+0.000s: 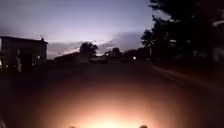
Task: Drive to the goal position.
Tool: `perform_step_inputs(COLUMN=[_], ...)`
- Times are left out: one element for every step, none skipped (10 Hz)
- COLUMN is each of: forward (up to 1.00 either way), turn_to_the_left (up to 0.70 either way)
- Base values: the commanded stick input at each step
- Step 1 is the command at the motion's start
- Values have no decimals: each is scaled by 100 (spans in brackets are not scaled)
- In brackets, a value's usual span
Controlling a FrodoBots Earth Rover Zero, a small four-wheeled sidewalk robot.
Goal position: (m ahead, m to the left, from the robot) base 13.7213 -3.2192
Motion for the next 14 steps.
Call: perform_step_inputs(forward=[70, 70, 70, 70, 70, 70, 70, 70, 70, 70, 70, 70, 70, 70], turn_to_the_left=[0, 0, 0, 0, 0, 0, 0, 0, 0, 0, 0, 0, -31, -35])
